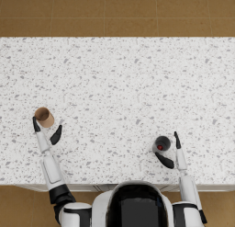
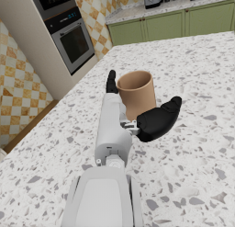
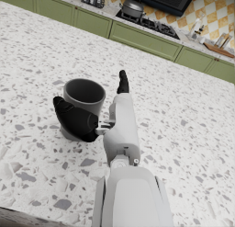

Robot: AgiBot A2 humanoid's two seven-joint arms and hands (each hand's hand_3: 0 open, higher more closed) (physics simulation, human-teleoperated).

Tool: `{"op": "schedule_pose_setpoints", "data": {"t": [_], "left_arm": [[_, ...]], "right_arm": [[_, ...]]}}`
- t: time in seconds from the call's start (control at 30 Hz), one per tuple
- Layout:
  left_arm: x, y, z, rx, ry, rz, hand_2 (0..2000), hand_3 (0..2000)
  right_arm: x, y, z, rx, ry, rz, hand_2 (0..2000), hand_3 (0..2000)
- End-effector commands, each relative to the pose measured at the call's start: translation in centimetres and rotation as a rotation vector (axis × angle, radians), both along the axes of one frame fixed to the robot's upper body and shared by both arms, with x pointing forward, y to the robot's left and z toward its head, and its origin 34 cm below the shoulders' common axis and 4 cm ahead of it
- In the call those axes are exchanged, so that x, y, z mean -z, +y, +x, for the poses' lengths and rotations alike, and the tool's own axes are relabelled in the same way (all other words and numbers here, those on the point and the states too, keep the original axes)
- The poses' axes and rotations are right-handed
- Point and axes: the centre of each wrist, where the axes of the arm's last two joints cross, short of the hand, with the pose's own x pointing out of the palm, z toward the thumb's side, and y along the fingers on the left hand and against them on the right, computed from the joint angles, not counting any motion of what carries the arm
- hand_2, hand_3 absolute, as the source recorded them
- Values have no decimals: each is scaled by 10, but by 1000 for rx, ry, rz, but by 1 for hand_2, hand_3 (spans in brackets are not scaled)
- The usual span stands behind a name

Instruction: Pick up two cups and pour the berry on the right into the cup on the left

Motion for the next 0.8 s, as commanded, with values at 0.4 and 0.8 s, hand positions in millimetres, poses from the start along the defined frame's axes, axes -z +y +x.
{"op": "schedule_pose_setpoints", "data": {"t": [0.4, 0.8], "left_arm": [[2, 9, 20, -45, 8, -52, 0, 0], [7, 17, 40, -69, 37, -116, 0, 0]], "right_arm": [[24, -1, 11, 16, 75, 23, 0, 0], [29, 1, 15, 22, 87, 46, 0, 0]]}}
